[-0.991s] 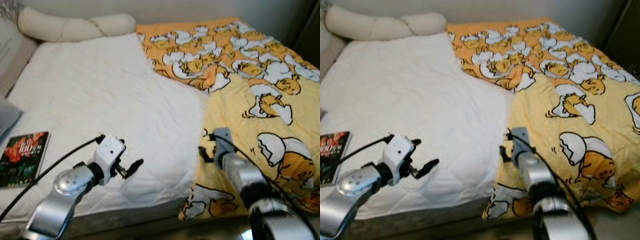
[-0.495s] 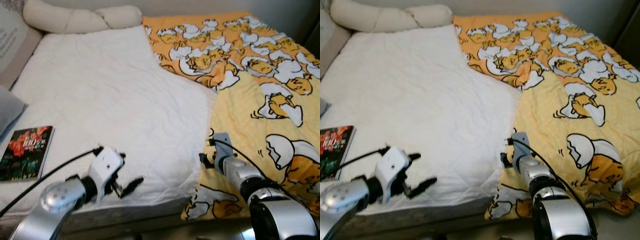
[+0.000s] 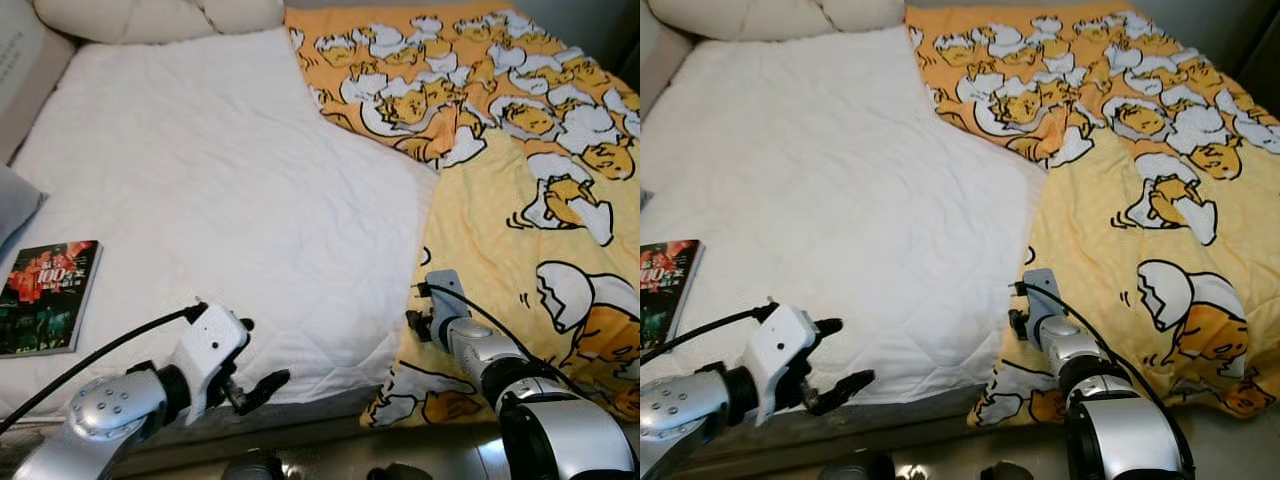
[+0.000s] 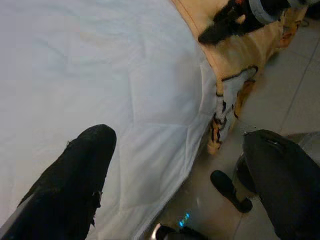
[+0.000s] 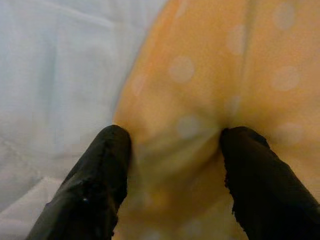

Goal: Clean up the room

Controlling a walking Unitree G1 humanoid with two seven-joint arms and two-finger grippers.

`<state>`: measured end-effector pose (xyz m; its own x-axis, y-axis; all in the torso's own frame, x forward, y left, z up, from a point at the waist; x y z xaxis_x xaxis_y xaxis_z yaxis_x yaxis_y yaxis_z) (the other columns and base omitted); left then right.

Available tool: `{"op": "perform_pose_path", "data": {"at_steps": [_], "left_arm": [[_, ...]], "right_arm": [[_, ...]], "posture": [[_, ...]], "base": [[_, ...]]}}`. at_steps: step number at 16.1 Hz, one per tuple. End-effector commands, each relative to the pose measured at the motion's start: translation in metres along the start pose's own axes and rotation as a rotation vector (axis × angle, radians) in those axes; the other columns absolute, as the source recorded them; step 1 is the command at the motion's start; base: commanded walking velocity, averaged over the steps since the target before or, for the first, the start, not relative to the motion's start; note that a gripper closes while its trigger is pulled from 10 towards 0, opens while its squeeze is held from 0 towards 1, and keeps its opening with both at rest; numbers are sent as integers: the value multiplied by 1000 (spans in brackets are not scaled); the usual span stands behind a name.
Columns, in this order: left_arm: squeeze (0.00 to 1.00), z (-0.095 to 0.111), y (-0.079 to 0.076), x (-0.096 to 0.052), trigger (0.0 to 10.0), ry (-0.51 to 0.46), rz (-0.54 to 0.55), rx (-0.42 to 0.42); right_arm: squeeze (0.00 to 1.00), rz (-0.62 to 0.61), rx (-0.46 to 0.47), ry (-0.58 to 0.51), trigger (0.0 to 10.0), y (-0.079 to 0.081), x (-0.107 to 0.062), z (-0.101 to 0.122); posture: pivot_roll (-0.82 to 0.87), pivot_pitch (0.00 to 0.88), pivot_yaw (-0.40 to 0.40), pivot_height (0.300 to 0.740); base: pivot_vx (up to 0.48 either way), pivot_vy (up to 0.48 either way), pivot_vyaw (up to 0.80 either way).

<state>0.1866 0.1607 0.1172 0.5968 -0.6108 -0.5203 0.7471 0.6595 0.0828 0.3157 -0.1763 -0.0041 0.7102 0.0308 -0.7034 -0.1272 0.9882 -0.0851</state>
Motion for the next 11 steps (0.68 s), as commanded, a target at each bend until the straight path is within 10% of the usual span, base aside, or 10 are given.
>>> {"op": "perform_pose_path", "data": {"at_steps": [1,11], "left_arm": [[47,2,-1,-5,10000,5,-3,8],[51,4,-5,-2,10000,3,-7,-12]], "right_arm": [[0,-5,7,38,2824,-4,-1,-12],[0,-13,-5,27,0,-13,-2,-11]], "posture": [[143,150,24,740],[117,123,13,740]], "base": [[0,0,0],[0,0,0]]}}
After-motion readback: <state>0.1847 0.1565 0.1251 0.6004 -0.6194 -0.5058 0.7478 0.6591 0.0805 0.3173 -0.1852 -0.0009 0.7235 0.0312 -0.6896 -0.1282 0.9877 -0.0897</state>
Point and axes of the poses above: a point about 5 cm out from each wrist's last joint towards the gripper, its own x axis pointing out of the wrist towards the gripper, its own z axis along the axis of the wrist's last joint, y = z × x, the point moved 1 cm from there along x, pointing out of the wrist towards the gripper
